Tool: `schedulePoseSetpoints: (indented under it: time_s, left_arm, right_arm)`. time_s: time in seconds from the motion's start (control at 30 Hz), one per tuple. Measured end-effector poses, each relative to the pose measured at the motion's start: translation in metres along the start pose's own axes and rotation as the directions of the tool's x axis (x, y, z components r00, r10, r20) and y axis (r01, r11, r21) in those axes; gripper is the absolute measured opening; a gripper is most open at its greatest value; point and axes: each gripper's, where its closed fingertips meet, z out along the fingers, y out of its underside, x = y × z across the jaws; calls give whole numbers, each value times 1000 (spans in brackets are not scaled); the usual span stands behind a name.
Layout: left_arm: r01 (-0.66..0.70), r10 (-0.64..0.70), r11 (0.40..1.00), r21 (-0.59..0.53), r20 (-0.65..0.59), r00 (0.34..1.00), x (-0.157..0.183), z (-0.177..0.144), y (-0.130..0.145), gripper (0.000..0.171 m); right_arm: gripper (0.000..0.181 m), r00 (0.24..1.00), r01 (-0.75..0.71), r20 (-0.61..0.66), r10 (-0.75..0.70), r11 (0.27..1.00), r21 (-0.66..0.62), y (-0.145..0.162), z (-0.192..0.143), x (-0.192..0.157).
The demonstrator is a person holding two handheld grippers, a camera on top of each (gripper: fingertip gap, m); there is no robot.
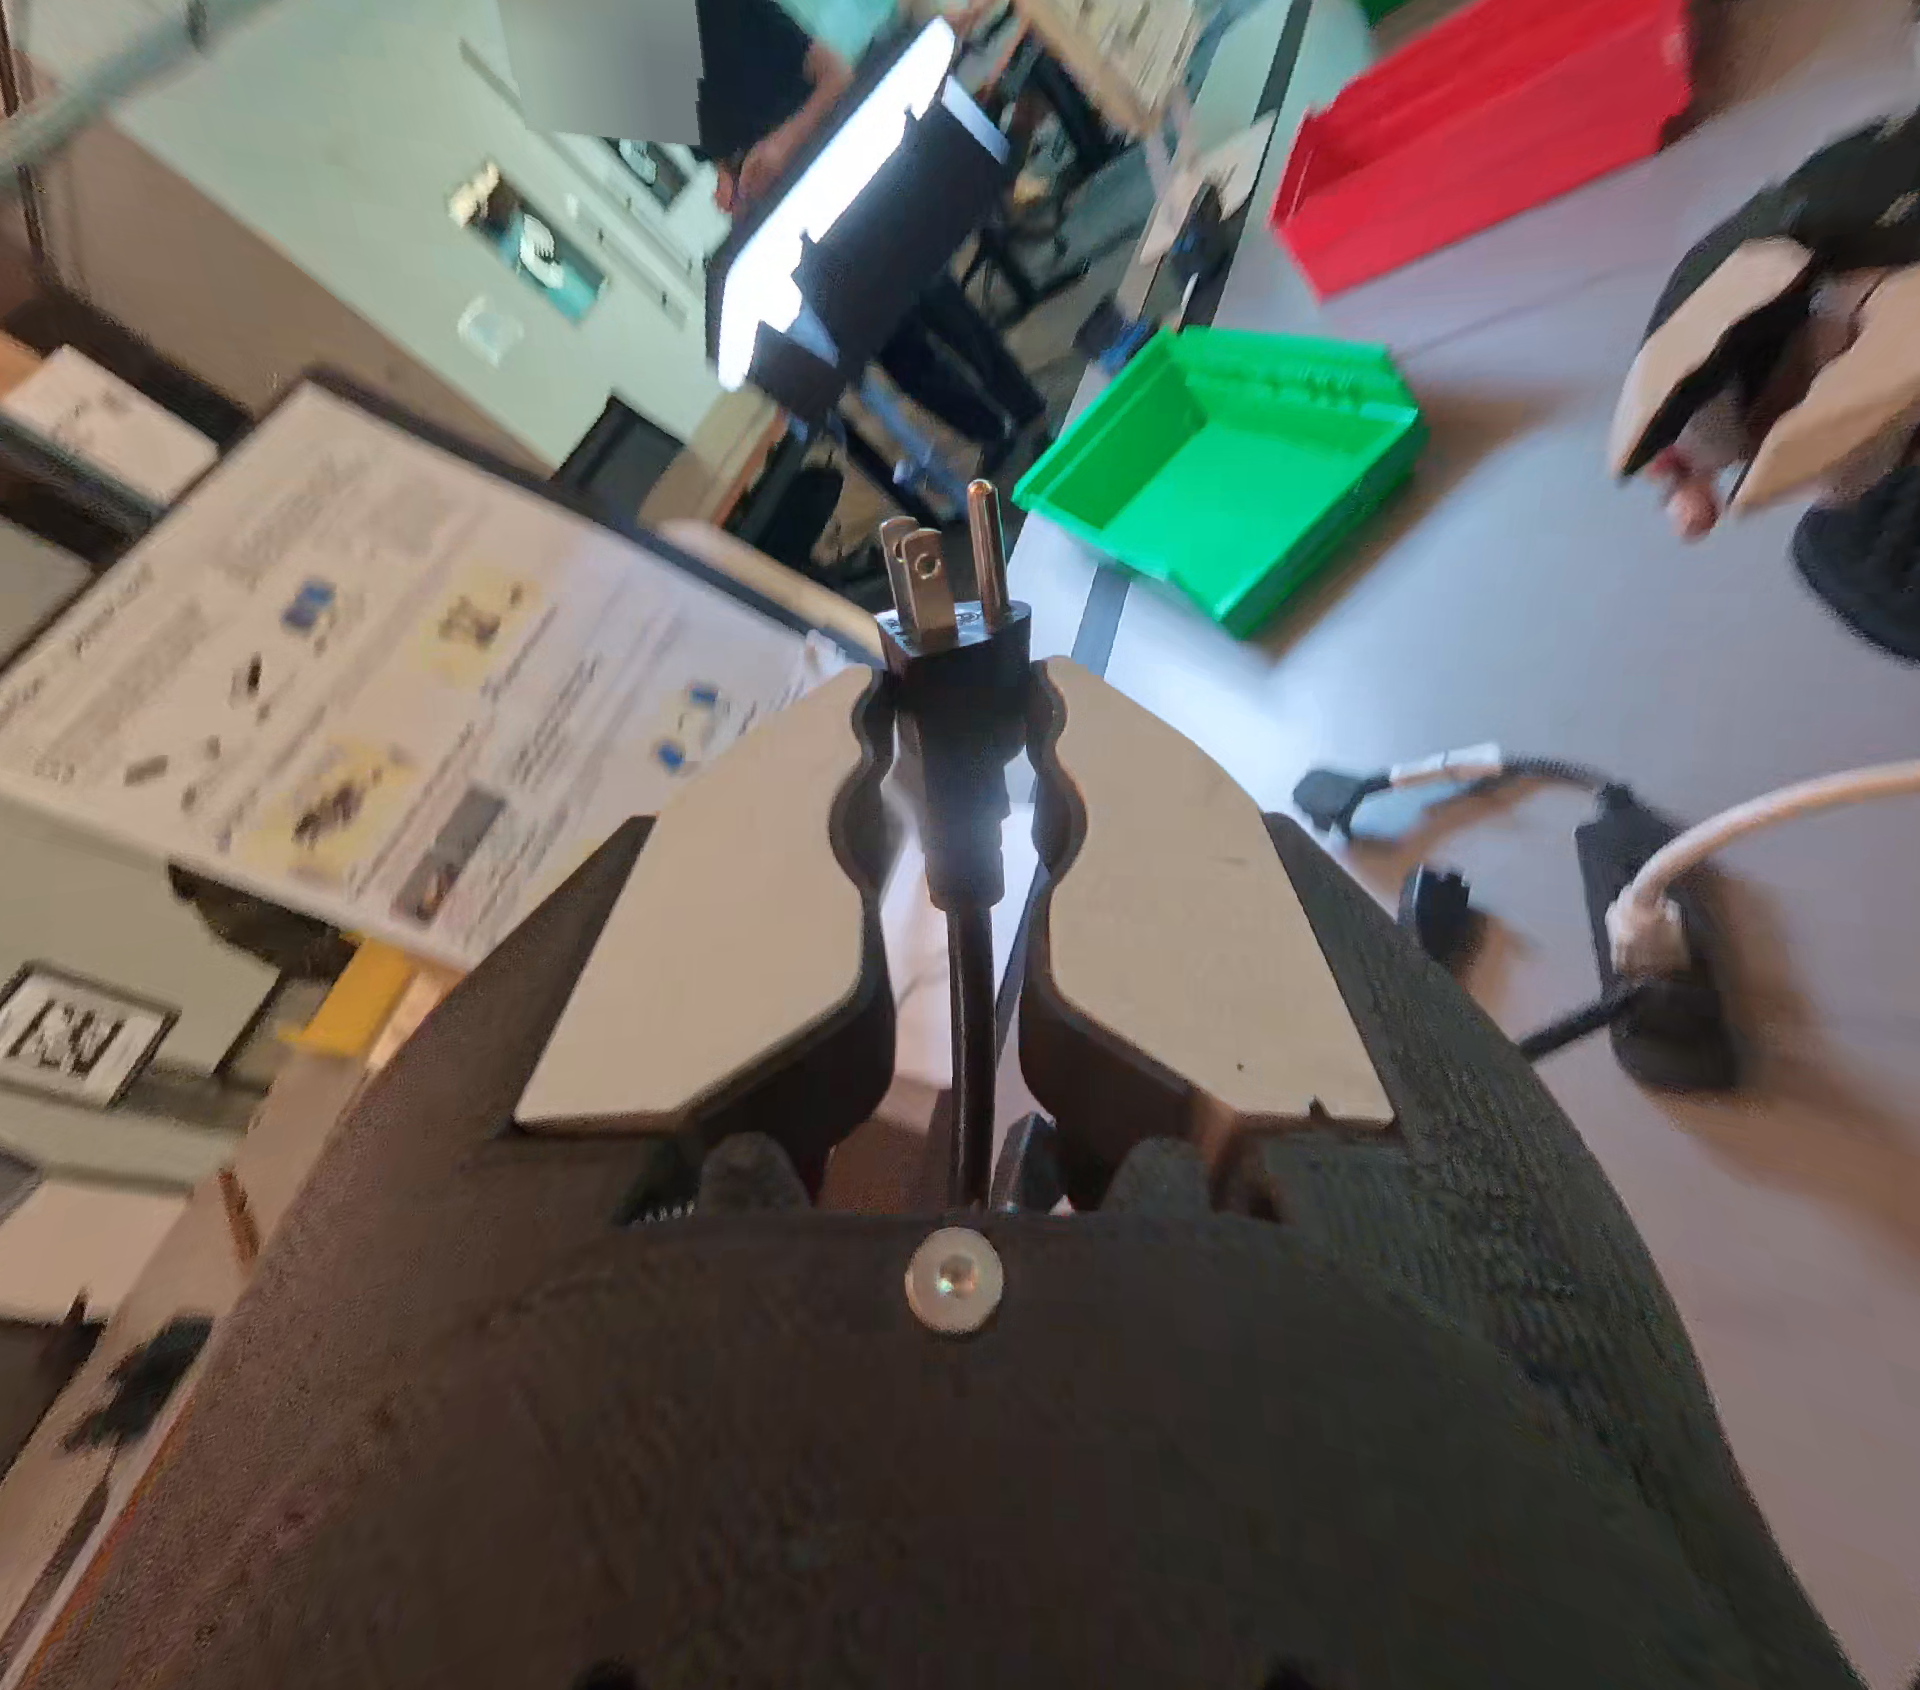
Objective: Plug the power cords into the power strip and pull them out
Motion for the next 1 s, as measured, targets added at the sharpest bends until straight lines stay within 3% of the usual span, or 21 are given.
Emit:
schedulePoseSetpoints:
  time_s: [0.17,0.3,0.37,0.47,0.57,0.63,0.77,0.9,0.93,1.0]
  left_arm:
    - [31,-5,969,247,-106,994,24,30,-76,24]
    - [133,-44,909,396,-225,973,57,58,-111,25]
    - [215,-79,864,455,-299,951,76,72,-121,25]
    - [347,-125,782,518,-415,901,105,85,-130,25]
    - [463,-166,698,546,-506,847,123,86,-128,25]
    - [520,-164,638,568,-560,812,134,80,-123,24]
    - [554,-143,612,564,-610,779,153,72,-99,25]
    - [592,-126,633,500,-688,715,172,66,-67,25]
    - [588,-133,640,495,-681,720,175,66,-59,24]
    - [592,-140,653,473,-692,708,181,65,-46,24]
  right_arm:
    - [39,974,-166,161,161,986,22,-5,34,-35]
    - [50,965,-237,133,227,969,65,-6,49,-35]
    - [54,911,-372,226,345,924,86,-14,52,-39]
    - [72,778,-590,368,509,792,153,-29,51,-31]
    - [74,618,-774,520,589,571,274,-50,30,-5]
    - [68,586,-808,549,596,482,338,-54,15,11]
    - [53,605,-794,527,597,402,456,-54,-7,37]
    - [37,622,-775,534,572,353,525,-56,-27,55]
    - [44,638,-761,508,578,373,531,-55,-27,57]
    - [97,665,-738,494,559,393,549,-55,-31,60]
